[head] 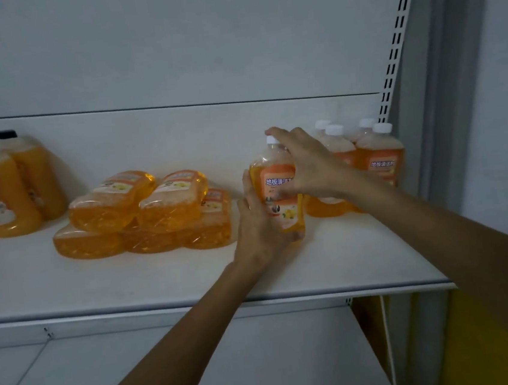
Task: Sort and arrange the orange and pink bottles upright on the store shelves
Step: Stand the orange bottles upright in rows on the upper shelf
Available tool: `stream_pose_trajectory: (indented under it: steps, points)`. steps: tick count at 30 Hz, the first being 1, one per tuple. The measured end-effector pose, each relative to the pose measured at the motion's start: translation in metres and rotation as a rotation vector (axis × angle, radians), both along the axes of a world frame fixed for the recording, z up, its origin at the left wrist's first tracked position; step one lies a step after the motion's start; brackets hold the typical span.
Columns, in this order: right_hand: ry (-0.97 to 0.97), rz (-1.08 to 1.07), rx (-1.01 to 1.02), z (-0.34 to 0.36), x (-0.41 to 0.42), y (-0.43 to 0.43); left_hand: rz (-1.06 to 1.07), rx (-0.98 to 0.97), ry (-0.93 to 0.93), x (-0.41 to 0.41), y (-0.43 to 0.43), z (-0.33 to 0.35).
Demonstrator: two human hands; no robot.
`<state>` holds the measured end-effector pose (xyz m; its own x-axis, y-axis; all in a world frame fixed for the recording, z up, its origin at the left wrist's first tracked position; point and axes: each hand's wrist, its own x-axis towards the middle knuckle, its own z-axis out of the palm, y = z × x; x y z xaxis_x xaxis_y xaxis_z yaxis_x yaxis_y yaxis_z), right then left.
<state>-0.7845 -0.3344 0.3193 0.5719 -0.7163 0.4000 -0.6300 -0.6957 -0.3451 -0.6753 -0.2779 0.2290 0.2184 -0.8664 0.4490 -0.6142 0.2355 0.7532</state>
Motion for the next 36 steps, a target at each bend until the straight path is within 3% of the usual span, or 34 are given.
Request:
stream_pose_trajectory:
  steps: [6, 10, 15, 18, 28, 32, 36]
  points:
    - [0.048, -0.032, -0.137, -0.006, 0.000, -0.016, 0.017, 0.058, -0.186, 0.009, -0.011, -0.008]
    - [0.104, -0.100, -0.222, -0.010, 0.007, -0.030, -0.006, 0.214, -0.327, 0.016, -0.009, -0.019]
    - [0.257, -0.234, -0.341, -0.008, 0.019, -0.048, 0.030, 0.326, -0.602, 0.012, -0.005, -0.015]
    - [0.346, -0.291, -0.396, -0.006, 0.026, -0.058, 0.036, 0.339, -0.605, 0.013, -0.006, -0.014]
    - [0.285, -0.313, -0.367, -0.012, 0.037, -0.082, 0.047, 0.331, -0.661, 0.012, -0.006, -0.015]
    - [0.300, -0.314, -0.349, -0.013, 0.036, -0.082, 0.030, 0.257, -0.672, 0.009, -0.003, -0.011]
    - [0.266, -0.306, -0.429, -0.012, 0.037, -0.074, -0.001, -0.052, -0.819, 0.015, 0.015, 0.005]
